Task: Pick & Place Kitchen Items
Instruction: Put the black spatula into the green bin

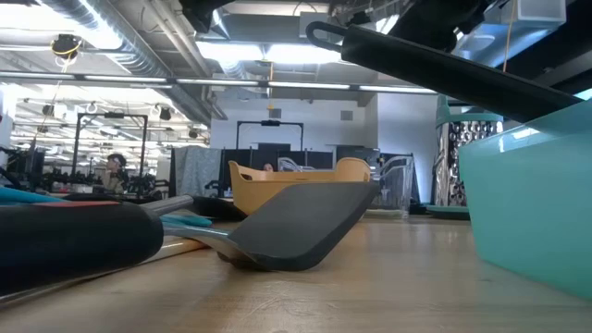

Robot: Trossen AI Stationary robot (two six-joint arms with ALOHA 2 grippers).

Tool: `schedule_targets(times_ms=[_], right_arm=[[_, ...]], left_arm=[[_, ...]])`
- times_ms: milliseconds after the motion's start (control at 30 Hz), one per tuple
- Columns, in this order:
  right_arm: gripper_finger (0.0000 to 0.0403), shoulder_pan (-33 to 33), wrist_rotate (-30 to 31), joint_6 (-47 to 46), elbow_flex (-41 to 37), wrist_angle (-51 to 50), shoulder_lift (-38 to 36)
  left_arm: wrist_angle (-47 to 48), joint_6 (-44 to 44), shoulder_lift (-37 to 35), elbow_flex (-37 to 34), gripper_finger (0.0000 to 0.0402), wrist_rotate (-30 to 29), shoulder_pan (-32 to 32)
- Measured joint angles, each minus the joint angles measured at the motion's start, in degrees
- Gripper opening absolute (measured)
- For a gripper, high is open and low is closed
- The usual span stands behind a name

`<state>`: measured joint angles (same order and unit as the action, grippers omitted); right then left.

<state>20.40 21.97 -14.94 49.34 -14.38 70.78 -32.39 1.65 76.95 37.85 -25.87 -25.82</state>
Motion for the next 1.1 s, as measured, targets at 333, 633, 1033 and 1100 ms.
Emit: schedule_targets(times_ms=[333,633,1033,1100], right_arm=[[0.0227,0.0,-0.19,0.85,0.0,0.03,0.0],[0.0226,0.0,-0.17,2.03,0.0,0.71,0.0],[0.0226,-3.58,0.01,8.65,0.07,4.86,0.0],[0.0226,-3.58,0.03,7.92,-0.41,3.06,0.0]], left_arm=[[0.89,0.04,0.0,0.0,0.0143,0.17,0.0],[2.12,0.95,0.0,0.0,0.0143,0.98,0.0],[-9.03,-14.16,-0.43,3.74,0.0143,-5.27,4.04],[-7.41,-14.22,-0.39,3.76,0.0143,-3.72,5.39]])
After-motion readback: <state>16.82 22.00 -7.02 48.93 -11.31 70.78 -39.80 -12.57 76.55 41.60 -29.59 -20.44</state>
